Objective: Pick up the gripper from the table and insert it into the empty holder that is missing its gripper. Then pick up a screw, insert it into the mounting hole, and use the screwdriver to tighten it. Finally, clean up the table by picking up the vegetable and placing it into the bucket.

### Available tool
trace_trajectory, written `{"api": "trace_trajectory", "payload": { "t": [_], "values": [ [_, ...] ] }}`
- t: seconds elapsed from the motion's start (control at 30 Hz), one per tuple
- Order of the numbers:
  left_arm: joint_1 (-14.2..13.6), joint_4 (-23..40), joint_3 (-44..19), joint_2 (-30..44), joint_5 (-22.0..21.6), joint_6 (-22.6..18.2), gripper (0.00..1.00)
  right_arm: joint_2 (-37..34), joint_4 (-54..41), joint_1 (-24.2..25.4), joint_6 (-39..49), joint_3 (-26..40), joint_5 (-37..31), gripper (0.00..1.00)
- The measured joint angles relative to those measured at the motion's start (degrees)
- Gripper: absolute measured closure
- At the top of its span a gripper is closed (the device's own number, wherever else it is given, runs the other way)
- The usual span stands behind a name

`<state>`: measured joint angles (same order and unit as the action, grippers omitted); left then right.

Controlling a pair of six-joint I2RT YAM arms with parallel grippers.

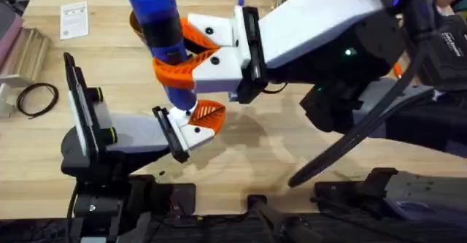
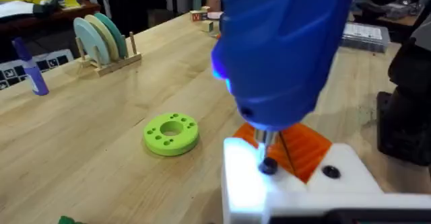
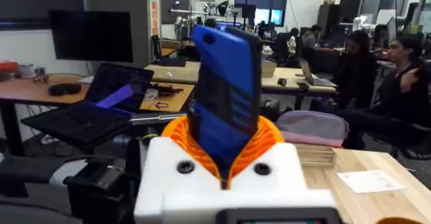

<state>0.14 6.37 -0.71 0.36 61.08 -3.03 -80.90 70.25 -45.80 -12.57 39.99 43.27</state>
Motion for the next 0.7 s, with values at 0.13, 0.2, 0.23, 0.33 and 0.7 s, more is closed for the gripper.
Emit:
{"api": "trace_trajectory", "payload": {
  "t": [0.13,0.2,0.23,0.33,0.7],
  "values": [
    [0.0,0.0,0.0,0.0,-0.02,0.0,0.996,0.0,-0.41,0.06,-0.01,0.0,0.11,0.977],
    [0.0,0.0,0.0,0.0,-0.01,0.0,0.996,0.0,-0.66,0.06,-0.01,0.0,0.11,0.977],
    [0.0,0.0,0.0,0.0,-0.02,0.0,0.996,0.0,-0.64,0.06,-0.01,0.0,0.11,0.977],
    [0.0,0.01,0.0,0.0,-0.01,0.0,0.996,0.0,-0.64,0.06,-0.01,0.02,0.11,0.977],
    [0.0,0.0,0.0,0.0,-0.02,0.0,0.996,0.0,-0.56,0.06,-0.01,0.02,0.11,0.977]
  ]
}}
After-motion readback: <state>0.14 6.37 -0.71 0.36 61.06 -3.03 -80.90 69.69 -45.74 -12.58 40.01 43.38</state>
